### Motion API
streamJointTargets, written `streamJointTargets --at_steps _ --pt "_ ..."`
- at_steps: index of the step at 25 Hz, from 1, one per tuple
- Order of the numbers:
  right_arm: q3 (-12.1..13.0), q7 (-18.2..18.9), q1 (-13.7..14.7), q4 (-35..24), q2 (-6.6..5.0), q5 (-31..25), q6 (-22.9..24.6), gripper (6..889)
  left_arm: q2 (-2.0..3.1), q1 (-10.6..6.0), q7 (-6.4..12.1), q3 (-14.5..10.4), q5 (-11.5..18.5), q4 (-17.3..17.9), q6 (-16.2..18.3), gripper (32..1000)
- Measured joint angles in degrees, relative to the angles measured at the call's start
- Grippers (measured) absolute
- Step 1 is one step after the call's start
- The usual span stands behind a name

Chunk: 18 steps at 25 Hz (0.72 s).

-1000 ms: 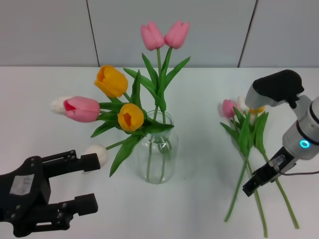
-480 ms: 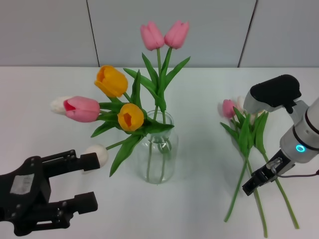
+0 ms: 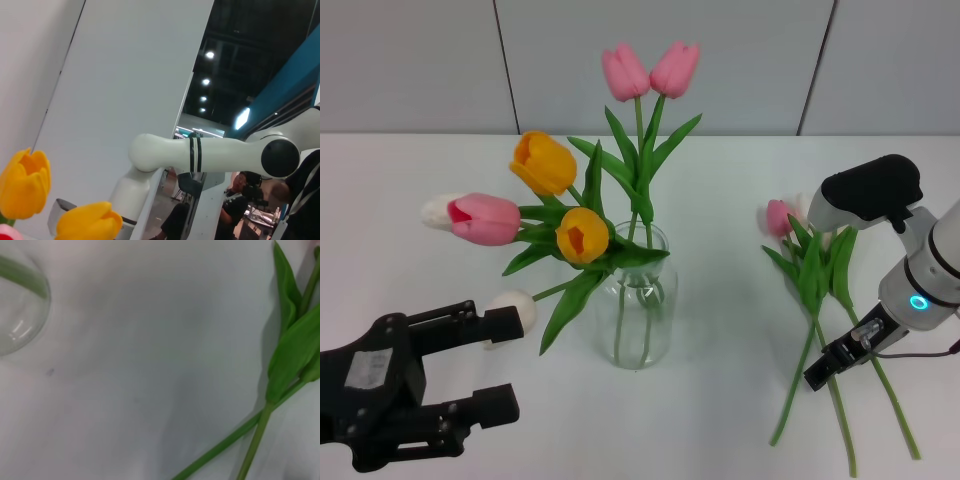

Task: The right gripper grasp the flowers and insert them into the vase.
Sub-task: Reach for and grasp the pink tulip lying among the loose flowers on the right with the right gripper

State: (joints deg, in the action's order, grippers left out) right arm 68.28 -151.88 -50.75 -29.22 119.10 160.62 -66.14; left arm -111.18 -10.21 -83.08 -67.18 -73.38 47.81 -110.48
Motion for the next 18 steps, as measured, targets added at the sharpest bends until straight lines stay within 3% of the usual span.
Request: streamJointTargets --at_steps 18 --pt "0.0 0.2 -0.6 0.8 0.0 0.2 0.4 817 0.0 -0.25 0.38 0.0 0.0 -0.4 0.0 801"
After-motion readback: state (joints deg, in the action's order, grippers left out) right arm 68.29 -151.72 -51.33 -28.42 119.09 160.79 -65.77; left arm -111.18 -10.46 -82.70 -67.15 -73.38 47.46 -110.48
